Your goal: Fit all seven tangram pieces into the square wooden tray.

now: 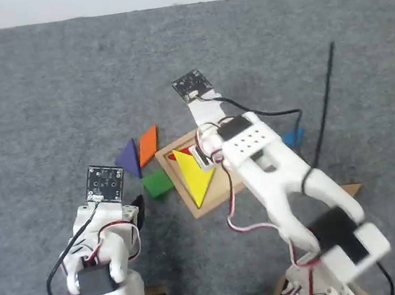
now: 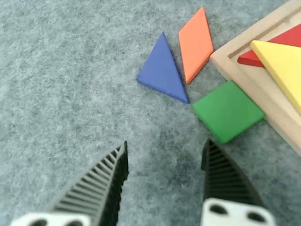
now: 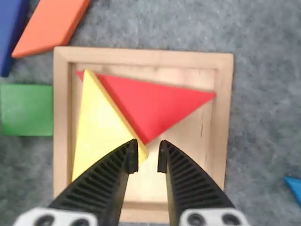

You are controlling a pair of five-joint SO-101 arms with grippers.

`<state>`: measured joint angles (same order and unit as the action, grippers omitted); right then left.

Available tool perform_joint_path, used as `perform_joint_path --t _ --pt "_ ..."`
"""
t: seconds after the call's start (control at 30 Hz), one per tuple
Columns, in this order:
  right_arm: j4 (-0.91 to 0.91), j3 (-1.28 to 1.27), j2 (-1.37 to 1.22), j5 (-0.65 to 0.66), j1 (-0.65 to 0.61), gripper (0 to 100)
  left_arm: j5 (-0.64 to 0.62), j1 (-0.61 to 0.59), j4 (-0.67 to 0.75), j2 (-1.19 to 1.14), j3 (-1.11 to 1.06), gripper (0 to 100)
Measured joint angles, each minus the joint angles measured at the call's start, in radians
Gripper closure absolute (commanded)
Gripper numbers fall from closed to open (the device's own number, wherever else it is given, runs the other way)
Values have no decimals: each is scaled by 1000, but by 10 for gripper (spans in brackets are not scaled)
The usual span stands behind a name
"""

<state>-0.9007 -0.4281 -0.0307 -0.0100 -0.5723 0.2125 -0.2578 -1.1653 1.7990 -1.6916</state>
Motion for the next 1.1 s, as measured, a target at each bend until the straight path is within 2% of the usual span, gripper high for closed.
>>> perform_joint_path --t 0.27,0.57,1.1 --pt "2 107 -144 18 -12 911 0 0 0 0 0 753" --pt "3 115 -152 32 -75 911 0 0 0 0 0 753" --pt "44 144 -203 37 -9 911 0 -5 0 0 0 753"
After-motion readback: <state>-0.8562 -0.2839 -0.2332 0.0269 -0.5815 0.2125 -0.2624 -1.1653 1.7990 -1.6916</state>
